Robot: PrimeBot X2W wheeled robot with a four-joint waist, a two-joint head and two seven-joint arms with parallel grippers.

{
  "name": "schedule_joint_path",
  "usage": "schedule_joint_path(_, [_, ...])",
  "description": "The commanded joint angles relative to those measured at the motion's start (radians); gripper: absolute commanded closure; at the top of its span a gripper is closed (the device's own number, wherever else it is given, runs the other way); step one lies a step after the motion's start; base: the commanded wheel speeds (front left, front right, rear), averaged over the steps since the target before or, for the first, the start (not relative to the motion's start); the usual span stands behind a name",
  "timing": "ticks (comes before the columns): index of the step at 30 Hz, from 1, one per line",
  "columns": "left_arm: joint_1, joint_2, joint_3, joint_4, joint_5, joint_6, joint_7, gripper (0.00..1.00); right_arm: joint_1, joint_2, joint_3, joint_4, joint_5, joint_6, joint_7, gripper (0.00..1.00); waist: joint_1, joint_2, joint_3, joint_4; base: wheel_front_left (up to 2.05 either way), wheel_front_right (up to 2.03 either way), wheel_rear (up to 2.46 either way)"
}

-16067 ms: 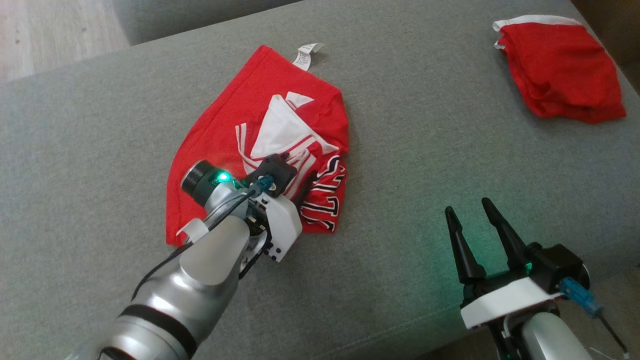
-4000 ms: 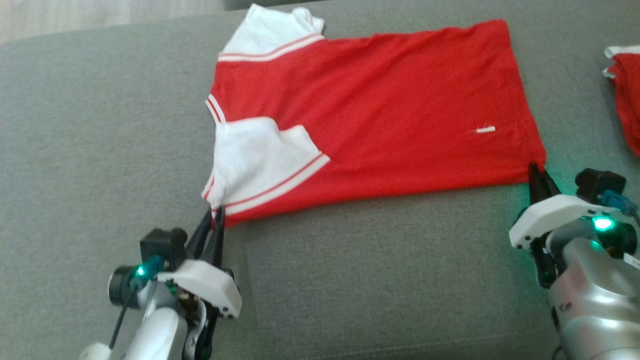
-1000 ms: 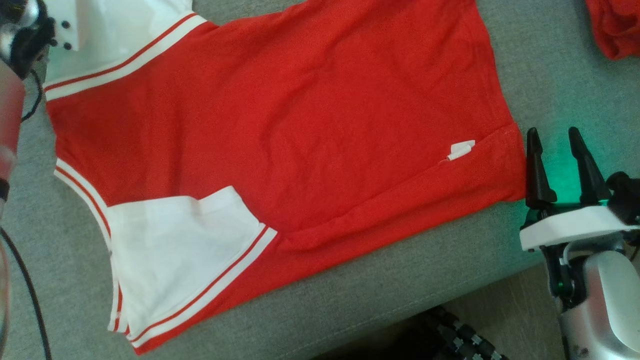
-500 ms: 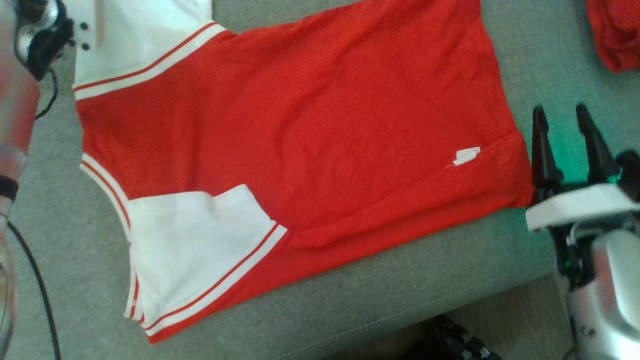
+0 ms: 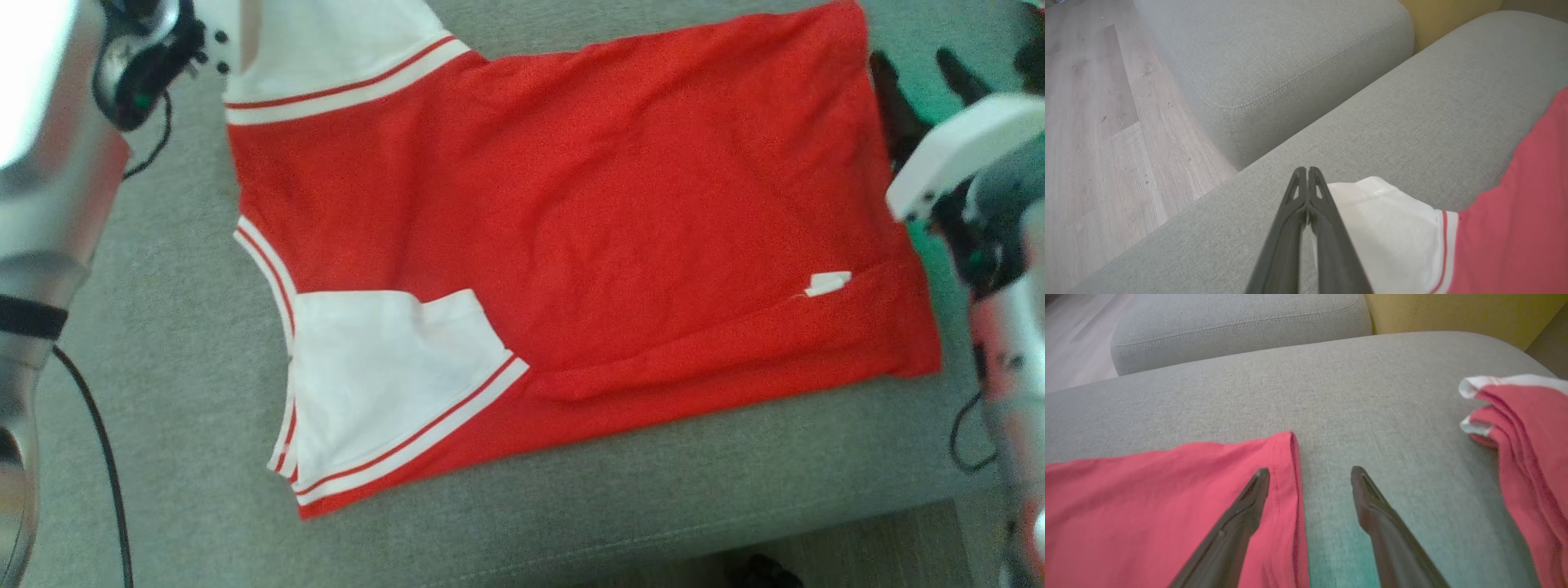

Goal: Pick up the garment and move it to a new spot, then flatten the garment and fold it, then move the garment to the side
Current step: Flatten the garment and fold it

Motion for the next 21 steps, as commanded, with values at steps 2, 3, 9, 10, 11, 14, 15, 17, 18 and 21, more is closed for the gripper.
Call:
schedule_joint_path(2, [-0.025,0.048,0.019,-0.055,-0.008,0.002,-0.002,1.00,-0.069,-0.020,0.021,0.019,-0.013,0.007,0.025,0.00,-0.0001,0.0000,0.003,0.020,0.00,0.00,0.00])
schedule_joint_path(3, [-0.022,0.049,0.015,-0.067,-0.009,0.002,0.000,1.00,-0.093,-0.020,0.029,0.047,-0.016,0.007,0.037,0.00,-0.0001,0.0000,0.004,0.026,0.00,0.00,0.00])
schedule_joint_path(9, [-0.011,0.059,0.000,-0.124,-0.013,0.002,0.017,1.00,-0.201,-0.006,0.075,0.186,-0.017,0.007,0.067,0.00,-0.0001,0.0000,0.009,0.051,0.00,0.00,0.00])
schedule_joint_path(10, [-0.008,0.061,-0.002,-0.131,-0.013,0.004,0.020,1.00,-0.212,-0.002,0.082,0.206,-0.015,0.007,0.071,0.00,-0.0001,0.0000,0.010,0.053,0.00,0.00,0.00])
schedule_joint_path(11, [-0.006,0.063,-0.004,-0.137,-0.013,0.005,0.023,1.00,-0.222,0.001,0.090,0.225,-0.012,0.007,0.075,0.00,-0.0001,0.0000,0.010,0.055,0.00,0.00,0.00])
schedule_joint_path(14, [-0.001,0.069,-0.008,-0.154,-0.012,0.010,0.029,1.00,-0.246,0.005,0.105,0.273,-0.004,0.007,0.073,0.00,-0.0001,0.0000,0.011,0.061,0.00,0.00,0.00])
schedule_joint_path(15, [0.001,0.070,-0.009,-0.158,-0.012,0.011,0.030,1.00,-0.253,0.007,0.109,0.283,0.005,0.007,0.066,0.00,-0.0001,0.0000,0.011,0.063,0.00,0.00,0.00])
schedule_joint_path(17, [0.004,0.073,-0.011,-0.164,-0.013,0.013,0.032,1.00,-0.265,0.010,0.124,0.301,0.019,0.007,0.053,0.00,-0.0001,0.0000,0.009,0.065,0.00,0.00,0.00])
schedule_joint_path(18, [0.005,0.075,-0.011,-0.167,-0.014,0.013,0.032,1.00,-0.271,0.010,0.131,0.310,0.025,0.007,0.047,0.00,-0.0001,0.0000,0.009,0.066,0.00,0.00,0.00])
schedule_joint_path(21, [0.008,0.079,-0.014,-0.173,-0.015,0.017,0.034,1.00,-0.288,0.009,0.152,0.333,0.038,0.007,0.032,0.00,-0.0001,0.0000,0.007,0.066,0.00,0.00,0.00])
